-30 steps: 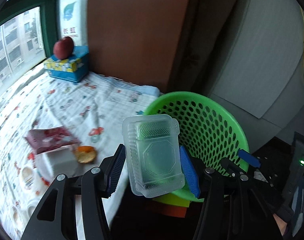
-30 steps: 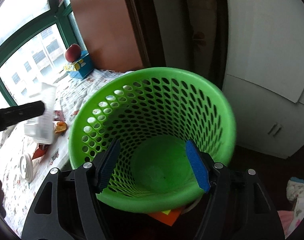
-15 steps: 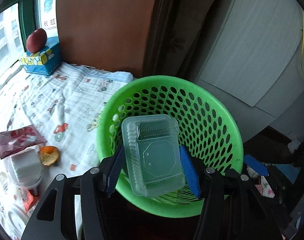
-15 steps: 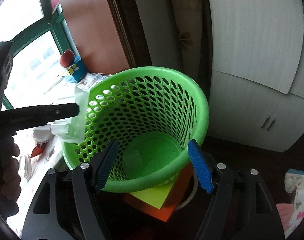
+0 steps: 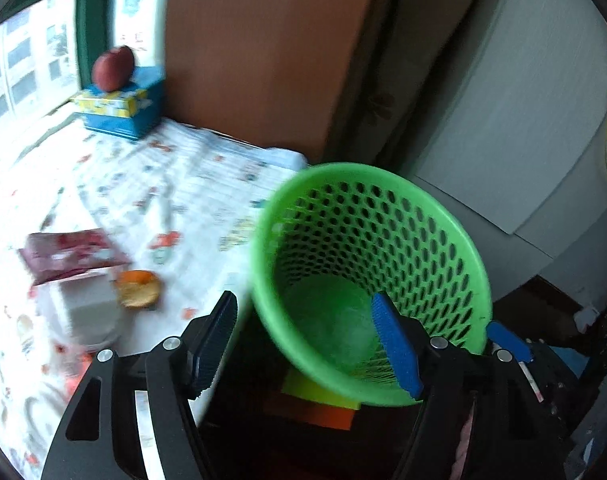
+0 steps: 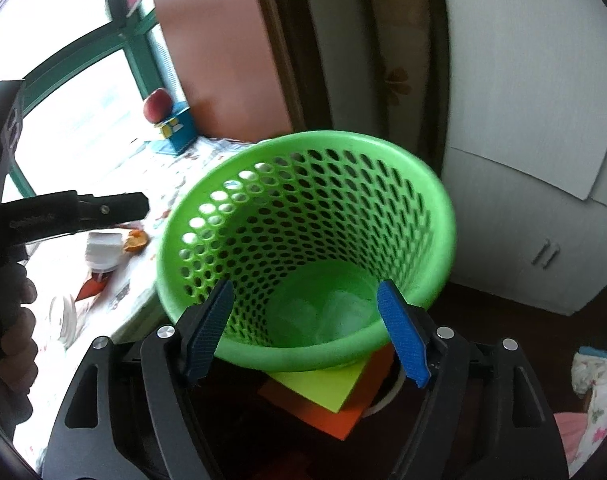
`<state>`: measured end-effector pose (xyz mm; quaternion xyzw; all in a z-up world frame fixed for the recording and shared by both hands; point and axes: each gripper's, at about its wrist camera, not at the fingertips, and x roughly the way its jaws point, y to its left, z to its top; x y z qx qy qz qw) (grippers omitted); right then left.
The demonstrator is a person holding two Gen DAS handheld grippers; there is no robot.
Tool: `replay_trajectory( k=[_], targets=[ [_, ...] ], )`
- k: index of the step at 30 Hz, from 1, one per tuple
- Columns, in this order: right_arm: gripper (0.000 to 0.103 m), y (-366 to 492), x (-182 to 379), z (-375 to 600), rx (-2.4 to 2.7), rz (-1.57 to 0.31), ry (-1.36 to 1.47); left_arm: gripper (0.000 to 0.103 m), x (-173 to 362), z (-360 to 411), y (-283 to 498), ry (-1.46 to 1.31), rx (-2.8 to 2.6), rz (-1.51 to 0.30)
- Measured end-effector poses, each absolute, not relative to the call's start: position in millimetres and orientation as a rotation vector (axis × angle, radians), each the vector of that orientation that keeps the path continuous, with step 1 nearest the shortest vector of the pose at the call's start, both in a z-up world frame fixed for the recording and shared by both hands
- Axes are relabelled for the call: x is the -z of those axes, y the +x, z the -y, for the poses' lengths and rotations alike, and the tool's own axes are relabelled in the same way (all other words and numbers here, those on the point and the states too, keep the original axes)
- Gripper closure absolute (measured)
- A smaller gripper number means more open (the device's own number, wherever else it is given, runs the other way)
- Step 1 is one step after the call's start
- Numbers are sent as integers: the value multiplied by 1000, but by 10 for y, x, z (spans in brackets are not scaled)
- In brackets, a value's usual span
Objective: Collect trash
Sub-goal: 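Carry the clear plastic box over the green basket and release it, then reach the left gripper to the labeled round dessert cup and grasp it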
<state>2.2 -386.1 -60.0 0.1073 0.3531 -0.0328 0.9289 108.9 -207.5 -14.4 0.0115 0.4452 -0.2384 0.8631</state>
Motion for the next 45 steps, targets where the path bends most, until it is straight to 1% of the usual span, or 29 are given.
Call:
replay_trajectory(
  k=[2,9,13,15,20,28,37,43,45],
  targets=[
    [28,46,587,3795,49,-725,214,33,101,1871,1059,12,460,-918],
    [27,155,525,3350,-35,-730,168,31,79,1116,969,-32,324,-895],
    [23,210,504,3059,-93,-730,128,26,101,655,905,-71,244,-895],
    [23,234,491,2900,-127,-730,111,25,120,415,861,-80,195,-888],
    [21,279,464,2590,-190,-732,89,20,244,-130,745,-81,86,-899],
    [18,329,438,2110,-276,-737,27,17,555,-890,675,-112,-27,-965],
    [17,340,492,1705,-331,-762,-28,17,965,-1225,788,-144,-16,-1050],
    [17,350,568,1497,-357,-788,-66,17,1118,-1319,846,-166,-12,-1076],
    [17,357,594,1429,-368,-796,-76,20,1142,-1342,852,-184,2,-1075]
  ],
)
